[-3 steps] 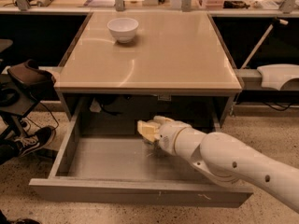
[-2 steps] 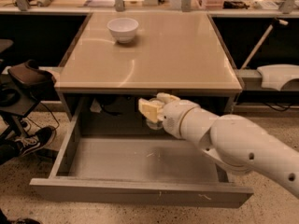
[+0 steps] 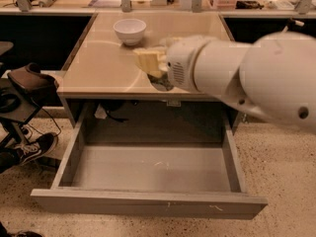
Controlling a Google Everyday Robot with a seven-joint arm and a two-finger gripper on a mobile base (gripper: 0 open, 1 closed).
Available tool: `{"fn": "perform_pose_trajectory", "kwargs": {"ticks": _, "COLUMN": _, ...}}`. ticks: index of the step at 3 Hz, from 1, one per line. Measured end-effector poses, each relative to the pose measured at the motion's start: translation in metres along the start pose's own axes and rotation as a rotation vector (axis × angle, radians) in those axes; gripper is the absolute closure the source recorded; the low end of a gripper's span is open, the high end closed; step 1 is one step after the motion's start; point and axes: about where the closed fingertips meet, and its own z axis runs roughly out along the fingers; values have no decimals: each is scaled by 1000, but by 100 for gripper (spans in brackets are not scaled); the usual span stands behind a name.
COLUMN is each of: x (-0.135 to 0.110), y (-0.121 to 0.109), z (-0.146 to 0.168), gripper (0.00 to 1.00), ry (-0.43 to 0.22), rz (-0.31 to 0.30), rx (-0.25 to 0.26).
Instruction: Pick 7up can from top drawer and place on counter
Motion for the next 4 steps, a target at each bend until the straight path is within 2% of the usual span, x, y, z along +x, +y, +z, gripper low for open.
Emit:
{"fn": "perform_pose_trajectory", "kwargs": {"ticks": 1, "x": -19, "y": 19, "z": -6, "gripper": 100, "ry": 42, "rz": -61, "rx": -4}}
{"fn": "perform_pose_trajectory", "kwargs": {"ticks": 2, "x": -16, "y": 9, "z": -1, "gripper": 100, "ry": 46, "rz": -23, "rx": -7}}
{"fn": "perform_pose_trajectory", "kwargs": {"ticks": 3, "x": -10, "y": -36, "z": 21, "gripper": 100, "ry": 92, "rz": 66, "rx": -49}}
{"fn": "perform_pose_trajectory", "kwargs": {"ticks": 4, "x": 17, "y": -98, "z": 66, "gripper": 100, "ry": 208, "rz": 159, "rx": -92}}
